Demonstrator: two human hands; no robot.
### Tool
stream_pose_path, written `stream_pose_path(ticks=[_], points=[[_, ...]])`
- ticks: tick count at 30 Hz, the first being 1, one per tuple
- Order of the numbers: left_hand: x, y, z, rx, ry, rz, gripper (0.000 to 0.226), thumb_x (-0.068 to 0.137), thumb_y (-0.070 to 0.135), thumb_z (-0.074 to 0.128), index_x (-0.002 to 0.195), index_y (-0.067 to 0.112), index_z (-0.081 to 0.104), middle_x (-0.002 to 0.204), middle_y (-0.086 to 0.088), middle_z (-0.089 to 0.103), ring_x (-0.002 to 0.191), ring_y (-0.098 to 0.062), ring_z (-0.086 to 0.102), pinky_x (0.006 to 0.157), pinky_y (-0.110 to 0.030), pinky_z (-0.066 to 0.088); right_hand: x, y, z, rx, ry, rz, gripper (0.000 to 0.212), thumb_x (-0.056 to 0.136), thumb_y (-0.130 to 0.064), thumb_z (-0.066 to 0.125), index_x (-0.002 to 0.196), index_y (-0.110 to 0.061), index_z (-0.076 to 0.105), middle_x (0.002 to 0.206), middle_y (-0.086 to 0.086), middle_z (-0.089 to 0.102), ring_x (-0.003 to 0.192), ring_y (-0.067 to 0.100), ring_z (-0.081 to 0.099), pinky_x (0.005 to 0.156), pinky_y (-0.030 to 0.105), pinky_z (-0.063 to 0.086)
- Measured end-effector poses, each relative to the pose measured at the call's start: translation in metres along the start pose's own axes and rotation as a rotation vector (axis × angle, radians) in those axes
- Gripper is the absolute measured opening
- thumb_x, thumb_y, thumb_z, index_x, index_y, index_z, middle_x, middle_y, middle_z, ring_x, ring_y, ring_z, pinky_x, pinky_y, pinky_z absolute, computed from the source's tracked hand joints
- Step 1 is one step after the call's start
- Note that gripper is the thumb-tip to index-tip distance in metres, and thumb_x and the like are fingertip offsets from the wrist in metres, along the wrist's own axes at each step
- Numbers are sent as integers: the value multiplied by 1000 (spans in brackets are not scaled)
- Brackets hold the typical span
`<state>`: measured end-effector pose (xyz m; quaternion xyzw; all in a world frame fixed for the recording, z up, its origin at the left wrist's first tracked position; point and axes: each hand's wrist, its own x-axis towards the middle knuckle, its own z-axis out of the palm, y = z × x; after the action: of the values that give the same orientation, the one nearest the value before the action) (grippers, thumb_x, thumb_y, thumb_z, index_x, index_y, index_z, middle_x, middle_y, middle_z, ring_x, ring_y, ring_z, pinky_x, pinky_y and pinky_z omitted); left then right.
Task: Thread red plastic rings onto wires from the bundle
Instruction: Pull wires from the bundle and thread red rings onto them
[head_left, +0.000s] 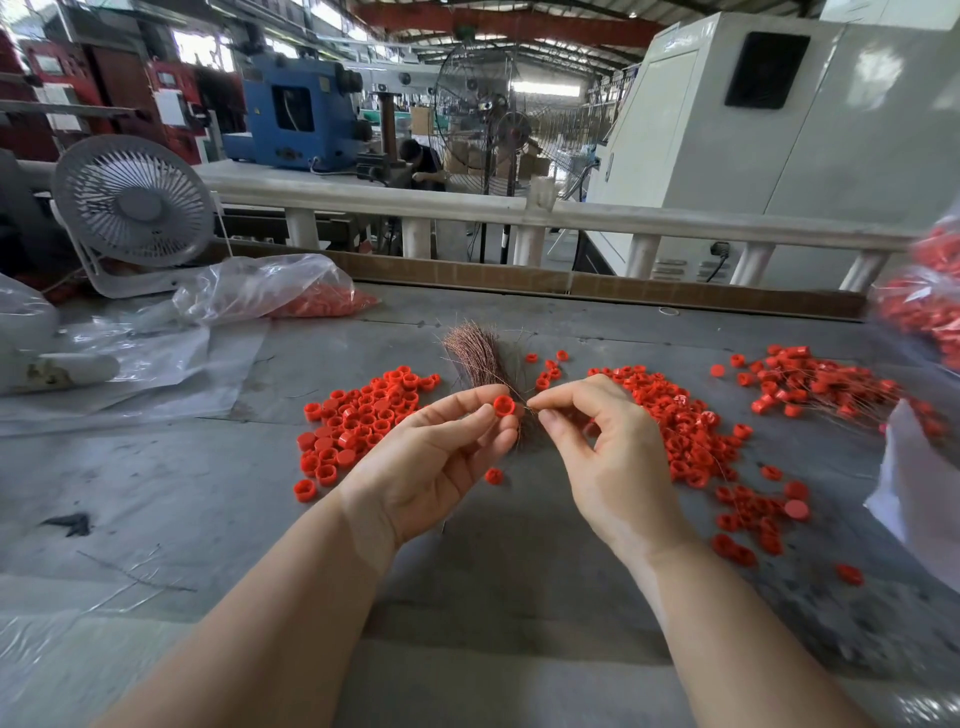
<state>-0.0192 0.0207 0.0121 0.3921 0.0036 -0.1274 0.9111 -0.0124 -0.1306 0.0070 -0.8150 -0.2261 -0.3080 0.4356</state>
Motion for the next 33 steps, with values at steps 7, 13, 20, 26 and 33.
stream_pose_path(ticks=[7, 13, 20, 26, 33], points=[[-2, 1, 1, 26, 5, -1, 20, 69, 0, 55, 85, 2, 69, 72, -10, 68, 63, -12, 67, 63, -21, 57, 0, -2, 0, 39, -28, -11, 15, 78, 0, 68, 81, -14, 72, 76, -8, 61, 75, 0, 54, 69, 7, 37], [-3, 1, 3, 34, 12, -15, 19, 70, 0, 55, 80, 2, 71, 70, -12, 67, 61, -13, 67, 63, -20, 57, -1, -2, 0, 57, -54, -2, 15, 78, 0, 68, 79, -14, 71, 74, -6, 63, 71, 2, 54, 68, 10, 39], [-2, 2, 3, 50, 10, -22, 22, 70, -1, 54, 75, 4, 75, 71, -11, 68, 62, -13, 67, 64, -20, 57, 0, -4, -2, 59, -61, 8, 16, 79, 1, 67, 78, -14, 70, 75, -10, 61, 73, -1, 53, 68, 5, 36], [-1, 2, 2, 61, 20, -16, 22, 67, -2, 56, 74, 5, 76, 71, -11, 69, 63, -12, 68, 61, -19, 57, 0, -3, -2, 43, -65, 42, 15, 79, 1, 68, 78, -14, 70, 74, -7, 62, 70, 4, 54, 67, 10, 39], [-1, 2, 2, 80, 17, -20, 23, 69, -3, 55, 75, 5, 76, 74, -10, 71, 65, -12, 69, 60, -18, 56, 0, -3, -1, 49, -66, 57, 15, 79, 1, 68, 78, -13, 71, 73, -4, 61, 70, 7, 55, 66, 15, 43]])
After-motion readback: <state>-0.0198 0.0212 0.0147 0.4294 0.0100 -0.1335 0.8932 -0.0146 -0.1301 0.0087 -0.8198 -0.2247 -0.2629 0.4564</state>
